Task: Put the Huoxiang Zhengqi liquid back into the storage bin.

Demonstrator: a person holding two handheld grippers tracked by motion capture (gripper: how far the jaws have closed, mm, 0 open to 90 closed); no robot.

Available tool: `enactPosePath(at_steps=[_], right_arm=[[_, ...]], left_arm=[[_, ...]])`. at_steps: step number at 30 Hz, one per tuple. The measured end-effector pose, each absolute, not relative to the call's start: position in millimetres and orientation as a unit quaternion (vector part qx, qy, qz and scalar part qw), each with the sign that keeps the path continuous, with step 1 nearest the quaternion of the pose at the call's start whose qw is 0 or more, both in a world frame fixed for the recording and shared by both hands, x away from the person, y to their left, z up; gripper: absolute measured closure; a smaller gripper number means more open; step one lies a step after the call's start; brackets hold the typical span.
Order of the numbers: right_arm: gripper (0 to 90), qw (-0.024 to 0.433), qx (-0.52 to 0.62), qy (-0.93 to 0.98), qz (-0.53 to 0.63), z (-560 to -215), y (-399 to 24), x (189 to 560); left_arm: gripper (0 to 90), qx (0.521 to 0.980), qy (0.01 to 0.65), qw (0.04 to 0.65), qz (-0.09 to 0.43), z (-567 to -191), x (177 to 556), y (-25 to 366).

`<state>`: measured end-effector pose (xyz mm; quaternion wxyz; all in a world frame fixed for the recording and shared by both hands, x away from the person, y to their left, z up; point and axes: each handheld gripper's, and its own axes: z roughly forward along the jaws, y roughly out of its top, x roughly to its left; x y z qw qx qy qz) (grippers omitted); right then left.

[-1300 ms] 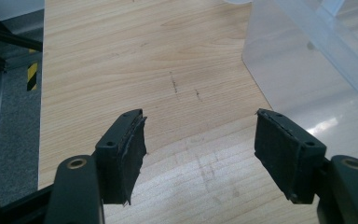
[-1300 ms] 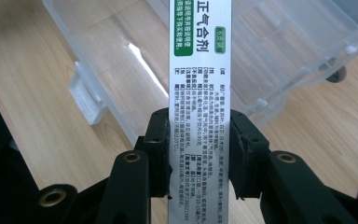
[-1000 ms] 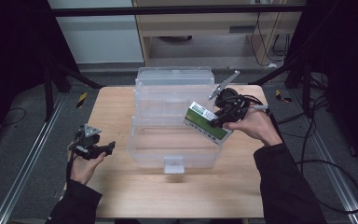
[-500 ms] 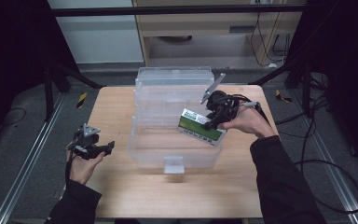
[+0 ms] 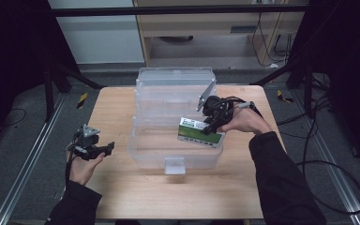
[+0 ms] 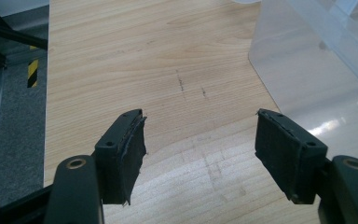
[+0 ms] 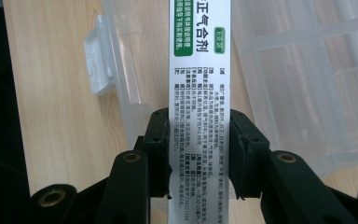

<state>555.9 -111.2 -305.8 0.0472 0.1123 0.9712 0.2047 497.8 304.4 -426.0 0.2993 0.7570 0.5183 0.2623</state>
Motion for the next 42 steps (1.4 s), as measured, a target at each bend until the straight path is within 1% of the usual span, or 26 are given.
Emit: enactPosePath(at_steps=[15,21,42], right_arm=[[63.9,0.044,0.053,0.980,0.187,-326.1,-100.2,555.6],[63.9,0.036,0.035,0.983,0.177,-332.2,-96.6,554.1],[63.6,0.026,0.030,0.988,0.152,-351.0,-95.6,553.7]], left_arm=[[32.1,0.757,0.519,0.298,0.262,-426.4,498.1,304.9],[32.1,0.757,0.519,0.298,0.262,-426.4,497.9,304.8],[32.0,0.759,0.517,0.296,0.263,-426.8,498.0,303.5]])
